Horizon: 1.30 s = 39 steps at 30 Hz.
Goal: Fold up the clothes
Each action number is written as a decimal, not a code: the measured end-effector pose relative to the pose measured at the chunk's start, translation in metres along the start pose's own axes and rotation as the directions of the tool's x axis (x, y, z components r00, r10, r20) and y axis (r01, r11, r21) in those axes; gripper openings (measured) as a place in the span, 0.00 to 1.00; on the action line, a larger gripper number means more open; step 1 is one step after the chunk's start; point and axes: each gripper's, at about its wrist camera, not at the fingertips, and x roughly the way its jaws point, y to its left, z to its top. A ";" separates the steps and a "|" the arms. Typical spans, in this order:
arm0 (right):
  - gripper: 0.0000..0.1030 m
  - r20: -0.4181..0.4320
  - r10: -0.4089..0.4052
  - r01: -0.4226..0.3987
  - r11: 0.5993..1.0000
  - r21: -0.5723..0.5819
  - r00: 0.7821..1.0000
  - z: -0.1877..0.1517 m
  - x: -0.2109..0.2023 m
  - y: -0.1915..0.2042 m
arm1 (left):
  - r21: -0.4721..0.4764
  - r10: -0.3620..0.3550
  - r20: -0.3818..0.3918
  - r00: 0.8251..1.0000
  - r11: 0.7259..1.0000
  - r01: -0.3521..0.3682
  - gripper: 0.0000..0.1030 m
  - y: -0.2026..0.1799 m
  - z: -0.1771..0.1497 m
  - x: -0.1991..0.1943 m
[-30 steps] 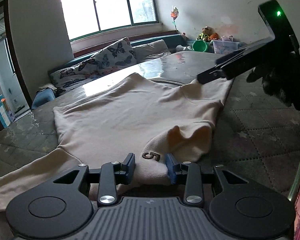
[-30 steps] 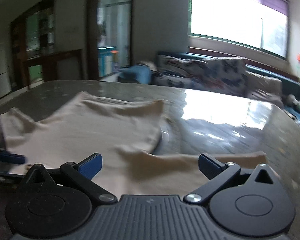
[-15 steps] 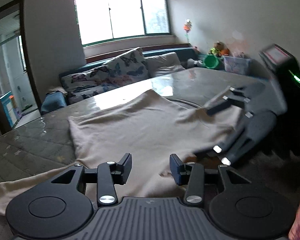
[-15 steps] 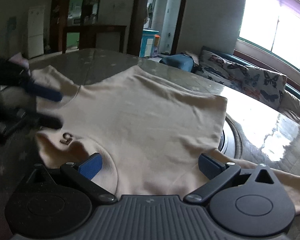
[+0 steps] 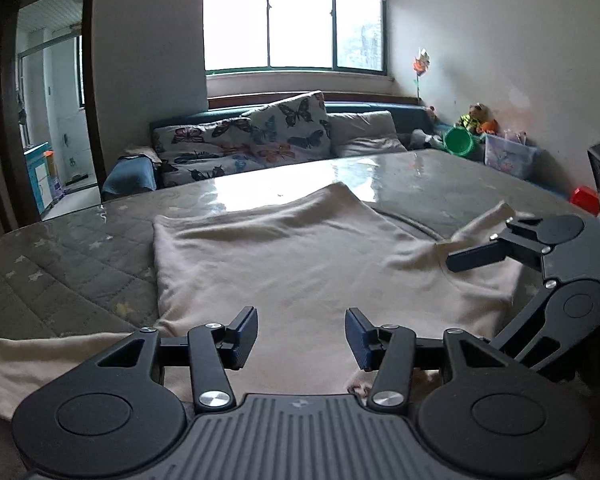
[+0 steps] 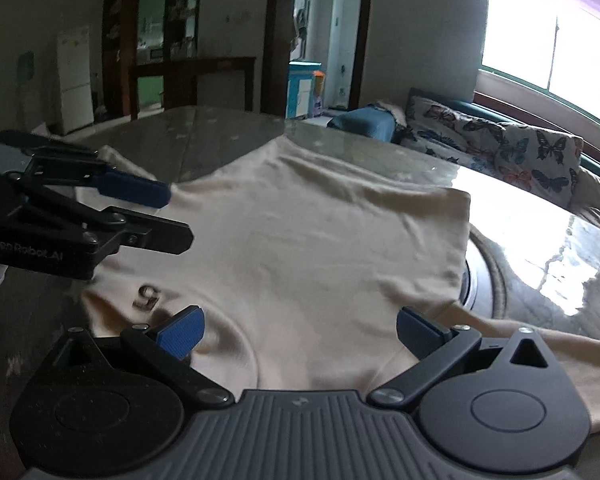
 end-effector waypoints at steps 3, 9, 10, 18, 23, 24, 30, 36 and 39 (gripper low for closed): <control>1.00 0.000 0.004 -0.004 1.000 0.001 1.000 -0.002 -0.001 0.000 | 0.032 -0.011 -0.010 1.000 0.999 0.012 0.49 -0.006 -0.006 0.001; 1.00 0.015 0.006 -0.006 0.999 0.044 1.000 -0.001 -0.007 -0.011 | 0.045 -0.025 -0.017 1.000 0.999 0.025 0.47 -0.011 -0.014 0.001; 1.00 0.006 0.007 -0.008 0.999 0.042 1.000 -0.002 -0.005 -0.010 | 0.047 -0.026 -0.020 0.999 0.999 0.027 0.47 -0.012 -0.014 0.001; 1.00 0.018 0.008 -0.009 0.999 0.032 1.000 -0.004 -0.009 -0.010 | 0.065 -0.021 -0.011 1.000 0.998 0.022 0.48 -0.015 -0.015 -0.002; 1.00 0.019 0.005 -0.006 0.999 0.039 1.000 -0.001 -0.005 -0.011 | 0.031 0.000 -0.025 1.000 1.000 0.001 0.51 -0.009 -0.013 0.000; 1.00 0.009 0.008 -0.009 0.999 0.041 1.000 -0.002 -0.002 -0.011 | 0.032 0.006 -0.038 0.999 0.999 -0.005 0.54 -0.009 -0.014 0.002; 1.00 -0.021 0.028 -0.027 0.998 0.062 0.999 -0.007 0.005 -0.012 | 0.008 0.024 -0.059 0.998 1.000 -0.023 0.69 -0.007 -0.017 0.004; 1.00 -0.032 0.048 -0.045 0.995 0.084 0.998 -0.009 0.007 -0.016 | -0.010 0.046 -0.078 0.996 0.999 -0.047 0.85 -0.003 -0.017 0.008; 1.00 -0.040 0.065 -0.060 0.993 0.104 0.997 -0.009 0.009 -0.019 | -0.004 0.057 -0.092 0.994 0.998 -0.058 0.98 -0.004 -0.018 0.010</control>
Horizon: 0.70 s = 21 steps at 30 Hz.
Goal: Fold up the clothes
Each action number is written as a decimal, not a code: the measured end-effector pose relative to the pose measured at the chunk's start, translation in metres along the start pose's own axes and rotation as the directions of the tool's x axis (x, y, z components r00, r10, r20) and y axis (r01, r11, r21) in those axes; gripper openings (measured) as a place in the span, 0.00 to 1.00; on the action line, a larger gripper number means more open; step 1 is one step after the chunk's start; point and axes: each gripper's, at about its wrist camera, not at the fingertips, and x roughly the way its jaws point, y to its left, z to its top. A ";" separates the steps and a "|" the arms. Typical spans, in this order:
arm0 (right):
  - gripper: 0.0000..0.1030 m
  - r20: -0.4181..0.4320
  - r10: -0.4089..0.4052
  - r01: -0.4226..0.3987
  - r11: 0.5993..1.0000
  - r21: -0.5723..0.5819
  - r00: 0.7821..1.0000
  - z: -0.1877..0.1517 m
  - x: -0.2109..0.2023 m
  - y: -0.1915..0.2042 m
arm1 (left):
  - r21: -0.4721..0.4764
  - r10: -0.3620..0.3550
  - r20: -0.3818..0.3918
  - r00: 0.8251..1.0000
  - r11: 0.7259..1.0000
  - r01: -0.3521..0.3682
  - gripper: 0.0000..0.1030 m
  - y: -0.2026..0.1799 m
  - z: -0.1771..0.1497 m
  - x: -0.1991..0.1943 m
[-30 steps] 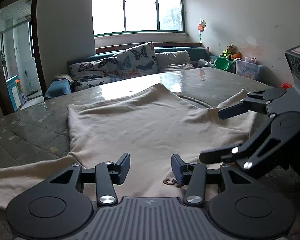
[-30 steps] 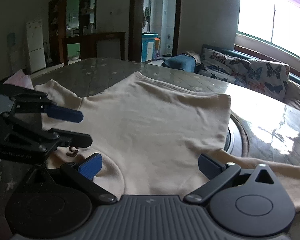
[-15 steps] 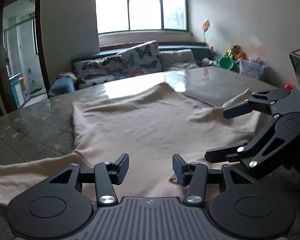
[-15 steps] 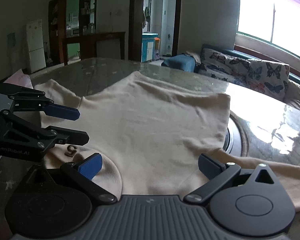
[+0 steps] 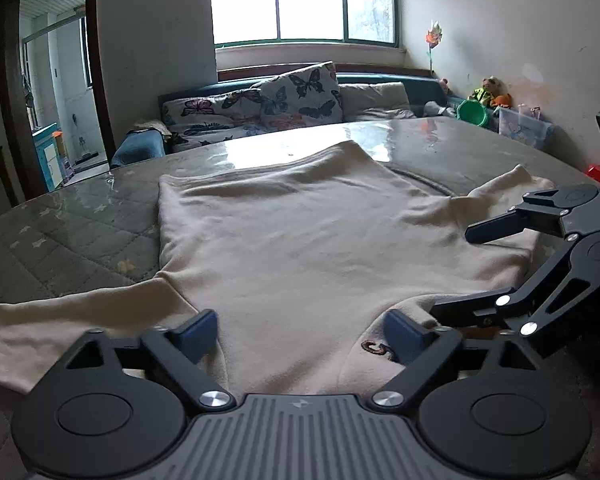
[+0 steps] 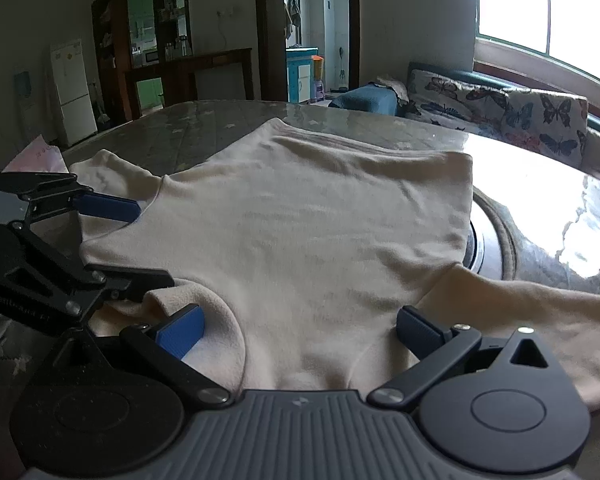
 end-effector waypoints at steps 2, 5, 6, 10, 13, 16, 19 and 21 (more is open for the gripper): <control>1.00 -0.002 0.006 -0.006 1.000 0.008 1.000 0.000 0.001 -0.002 | -0.002 0.007 -0.009 1.000 1.000 -0.007 0.99 0.001 0.000 0.001; 1.00 -0.003 0.006 -0.006 1.000 0.010 1.000 0.000 0.001 -0.002 | -0.016 0.004 -0.026 1.000 1.000 -0.004 1.00 0.003 0.001 0.005; 1.00 -0.003 0.007 -0.007 1.000 0.011 1.000 0.000 0.001 -0.002 | -0.022 0.000 -0.032 0.999 1.000 0.000 1.00 0.004 0.001 0.006; 1.00 -0.003 0.007 -0.007 1.000 0.013 1.000 0.000 0.001 -0.002 | -0.050 -0.018 -0.046 0.999 0.999 0.016 1.00 0.008 0.001 0.009; 1.00 -0.003 0.006 -0.006 1.000 0.013 1.000 0.000 0.001 -0.001 | -0.049 -0.017 -0.046 0.999 0.999 0.014 1.00 0.008 0.001 0.009; 1.00 -0.003 0.006 -0.006 1.000 0.013 1.000 0.000 0.001 -0.001 | -0.046 -0.014 -0.047 0.999 0.999 0.012 1.00 0.007 0.001 0.009; 1.00 -0.003 0.005 -0.005 1.000 0.013 1.000 0.000 0.001 -0.001 | -0.045 -0.013 -0.047 0.999 0.999 0.011 1.00 0.007 0.001 0.009; 1.00 -0.003 0.005 -0.005 1.000 0.013 1.000 0.000 0.001 -0.001 | -0.044 -0.013 -0.047 0.999 0.999 0.011 1.00 0.007 0.001 0.009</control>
